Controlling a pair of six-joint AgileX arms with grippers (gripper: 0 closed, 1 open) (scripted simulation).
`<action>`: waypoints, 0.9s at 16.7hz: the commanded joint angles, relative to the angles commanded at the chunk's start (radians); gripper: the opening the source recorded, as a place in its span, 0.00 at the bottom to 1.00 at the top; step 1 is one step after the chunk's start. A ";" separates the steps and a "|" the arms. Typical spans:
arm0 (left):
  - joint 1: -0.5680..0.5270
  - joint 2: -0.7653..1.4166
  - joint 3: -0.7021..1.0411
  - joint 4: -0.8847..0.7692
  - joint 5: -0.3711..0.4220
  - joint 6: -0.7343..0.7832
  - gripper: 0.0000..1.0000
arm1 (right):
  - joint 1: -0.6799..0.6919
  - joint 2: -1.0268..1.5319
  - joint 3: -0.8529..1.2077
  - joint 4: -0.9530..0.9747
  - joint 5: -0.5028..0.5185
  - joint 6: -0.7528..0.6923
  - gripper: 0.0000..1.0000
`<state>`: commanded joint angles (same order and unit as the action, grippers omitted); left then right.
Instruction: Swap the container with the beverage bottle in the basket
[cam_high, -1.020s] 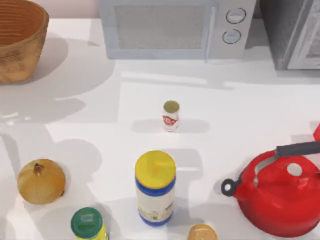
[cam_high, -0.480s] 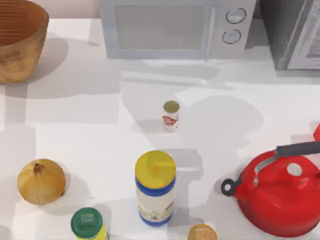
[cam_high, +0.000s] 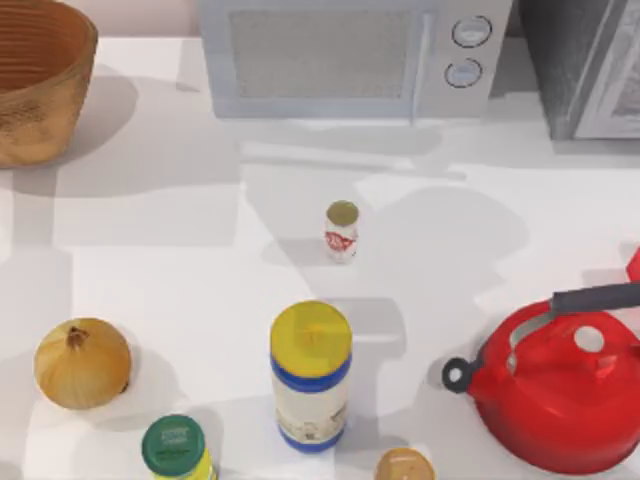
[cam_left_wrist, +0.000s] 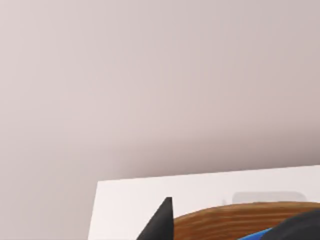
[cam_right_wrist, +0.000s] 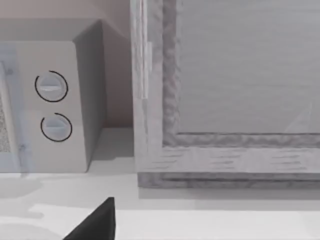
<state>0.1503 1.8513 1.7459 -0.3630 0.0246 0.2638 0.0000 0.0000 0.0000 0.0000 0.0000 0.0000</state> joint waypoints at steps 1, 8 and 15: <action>-0.001 0.019 0.000 0.018 -0.001 0.000 0.00 | 0.000 0.000 0.000 0.000 0.000 0.000 1.00; -0.007 0.136 -0.006 0.138 -0.003 -0.004 0.00 | 0.000 0.000 0.000 0.000 0.000 0.000 1.00; -0.007 0.136 -0.006 0.138 -0.003 -0.004 0.38 | 0.000 0.000 0.000 0.000 0.000 0.000 1.00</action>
<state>0.1428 1.9868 1.7398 -0.2249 0.0216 0.2603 0.0000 0.0000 0.0000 0.0000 0.0000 0.0000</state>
